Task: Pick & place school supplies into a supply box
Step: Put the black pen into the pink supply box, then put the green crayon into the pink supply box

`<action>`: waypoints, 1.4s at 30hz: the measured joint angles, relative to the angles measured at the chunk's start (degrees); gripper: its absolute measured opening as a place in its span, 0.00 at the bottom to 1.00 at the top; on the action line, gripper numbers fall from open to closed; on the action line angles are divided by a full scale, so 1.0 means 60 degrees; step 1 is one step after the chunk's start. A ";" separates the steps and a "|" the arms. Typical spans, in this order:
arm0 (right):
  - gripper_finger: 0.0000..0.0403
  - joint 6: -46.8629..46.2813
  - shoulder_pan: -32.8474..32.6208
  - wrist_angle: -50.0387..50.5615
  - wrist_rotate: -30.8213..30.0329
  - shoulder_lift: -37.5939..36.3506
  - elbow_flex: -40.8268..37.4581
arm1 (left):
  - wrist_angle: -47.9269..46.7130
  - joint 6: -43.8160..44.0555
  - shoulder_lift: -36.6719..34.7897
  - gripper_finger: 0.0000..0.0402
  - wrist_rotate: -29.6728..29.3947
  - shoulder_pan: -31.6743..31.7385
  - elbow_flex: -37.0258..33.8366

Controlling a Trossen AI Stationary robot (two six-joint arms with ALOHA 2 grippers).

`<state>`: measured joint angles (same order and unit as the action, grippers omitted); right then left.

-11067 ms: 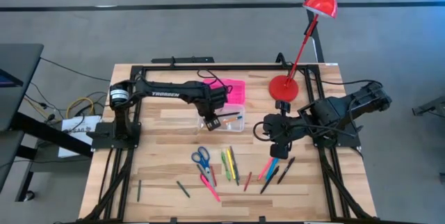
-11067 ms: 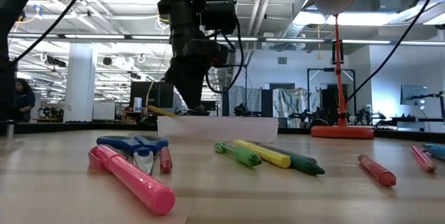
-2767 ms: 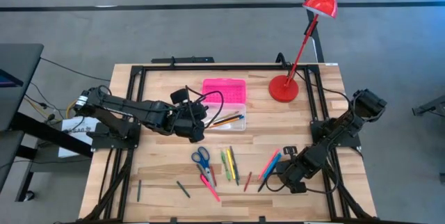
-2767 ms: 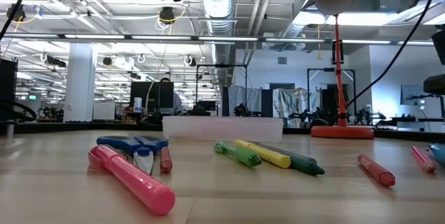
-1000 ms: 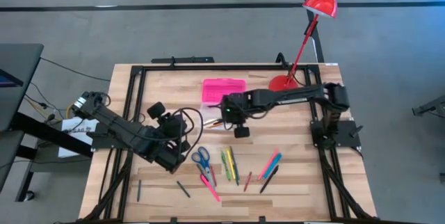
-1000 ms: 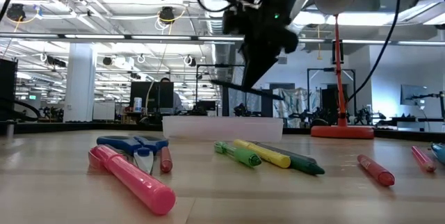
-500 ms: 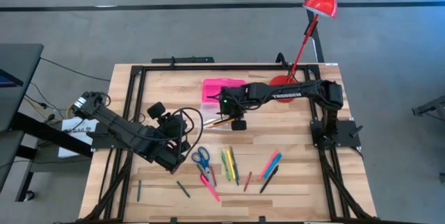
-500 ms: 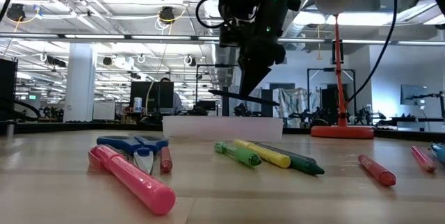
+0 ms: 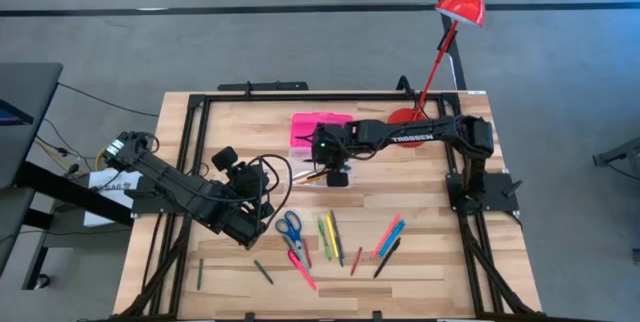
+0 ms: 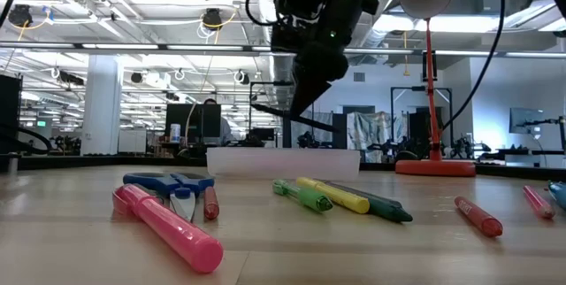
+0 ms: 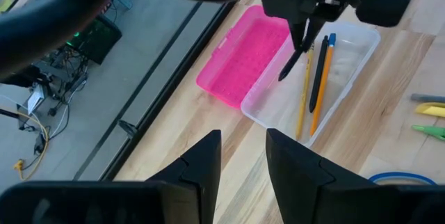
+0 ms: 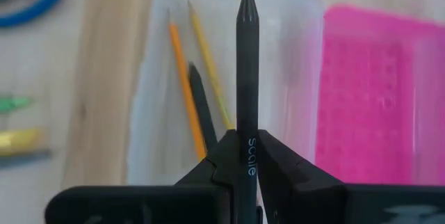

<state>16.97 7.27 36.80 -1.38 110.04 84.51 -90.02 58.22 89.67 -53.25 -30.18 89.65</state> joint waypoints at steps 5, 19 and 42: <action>0.07 0.0004 -0.0153 -0.0366 0.0028 0.0000 -0.0004 | 0.0000 0.0003 0.0000 0.27 0.0005 0.0001 0.0004; 0.14 0.0000 0.0098 -0.0403 0.0134 -0.0004 -0.0007 | 0.0001 0.0065 0.0000 0.27 0.0216 0.0001 0.0004; 0.17 -0.0497 0.0099 -0.0028 0.1011 -0.2065 -0.0022 | 0.0000 -0.0635 0.0000 0.27 0.1563 0.0083 0.0004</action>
<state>13.99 7.86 36.64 4.69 97.65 84.38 -90.02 54.41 89.67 -43.88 -29.68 89.67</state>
